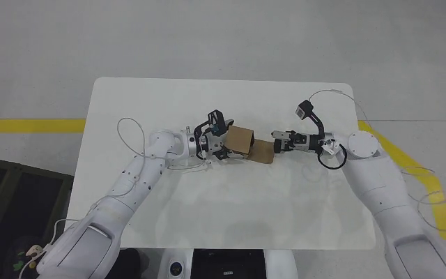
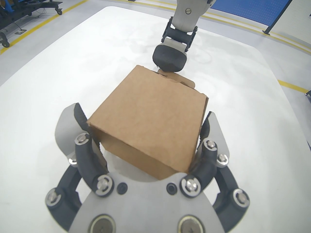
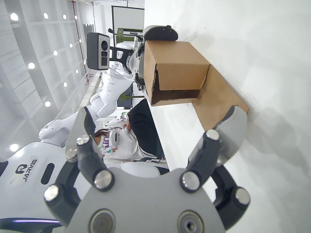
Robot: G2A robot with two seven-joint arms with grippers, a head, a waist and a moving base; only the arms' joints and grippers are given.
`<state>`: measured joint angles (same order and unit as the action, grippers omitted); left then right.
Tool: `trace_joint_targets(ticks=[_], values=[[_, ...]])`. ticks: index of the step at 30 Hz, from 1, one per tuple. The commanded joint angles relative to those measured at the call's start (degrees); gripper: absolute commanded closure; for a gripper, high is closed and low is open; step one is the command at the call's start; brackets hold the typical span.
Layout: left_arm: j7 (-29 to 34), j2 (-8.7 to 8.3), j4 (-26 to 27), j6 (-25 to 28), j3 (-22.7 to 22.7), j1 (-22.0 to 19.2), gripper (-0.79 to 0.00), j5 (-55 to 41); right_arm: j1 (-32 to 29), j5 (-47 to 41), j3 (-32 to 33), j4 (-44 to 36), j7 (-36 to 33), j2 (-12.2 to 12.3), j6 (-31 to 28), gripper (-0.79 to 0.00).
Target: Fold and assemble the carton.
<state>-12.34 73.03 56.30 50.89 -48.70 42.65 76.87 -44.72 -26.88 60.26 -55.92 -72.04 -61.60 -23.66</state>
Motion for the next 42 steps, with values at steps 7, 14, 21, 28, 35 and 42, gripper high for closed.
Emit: trace_joint_targets(ticks=[7,14,21,28,35,42], values=[[0.45,0.08,0.52,-0.45,-0.12,0.22,-0.785,-0.10,-6.32,0.87,4.01,-6.05,3.54,1.63,4.04,-0.785],[0.73,0.06,1.05,-0.84,-0.28,0.61,-0.785,0.14,-7.40,-0.40,2.96,-5.35,4.03,1.19,4.72,-0.785],[1.01,-0.03,1.57,-1.05,-0.55,1.02,-0.785,0.43,-5.74,-2.11,0.46,-1.88,3.15,0.00,3.82,-0.785],[1.38,-0.07,1.86,-0.89,-0.74,1.25,-0.785,0.45,-3.28,-4.46,-1.67,2.62,1.88,-1.39,2.56,-0.785],[1.61,-0.06,1.91,-0.62,-0.85,1.26,-0.785,0.36,-0.98,-8.29,-2.71,6.84,-0.51,-2.70,0.31,-0.785],[1.67,-0.01,1.55,-0.37,-0.90,1.09,-0.785,0.38,0.13,-12.13,-1.96,7.92,-5.35,-3.22,-2.93,-0.785]])
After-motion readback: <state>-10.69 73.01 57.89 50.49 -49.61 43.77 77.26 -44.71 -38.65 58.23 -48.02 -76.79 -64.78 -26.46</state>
